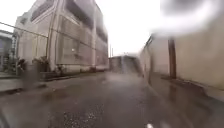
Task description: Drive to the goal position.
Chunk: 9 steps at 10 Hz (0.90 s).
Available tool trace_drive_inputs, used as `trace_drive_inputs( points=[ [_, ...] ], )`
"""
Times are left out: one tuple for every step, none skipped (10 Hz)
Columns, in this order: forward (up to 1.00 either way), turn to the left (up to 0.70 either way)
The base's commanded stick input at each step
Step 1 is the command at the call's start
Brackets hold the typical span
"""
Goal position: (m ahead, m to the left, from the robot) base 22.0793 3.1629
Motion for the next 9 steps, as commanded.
trace_drive_inputs(
  points=[
    [0.5, 0.07],
    [0.5, 0.07],
    [0.5, 0.07],
    [0.5, 0.07],
    [0.5, 0.07],
    [0.5, 0.07],
    [0.5, 0.07],
    [0.5, 0.07],
    [0.5, 0.07]
  ],
)
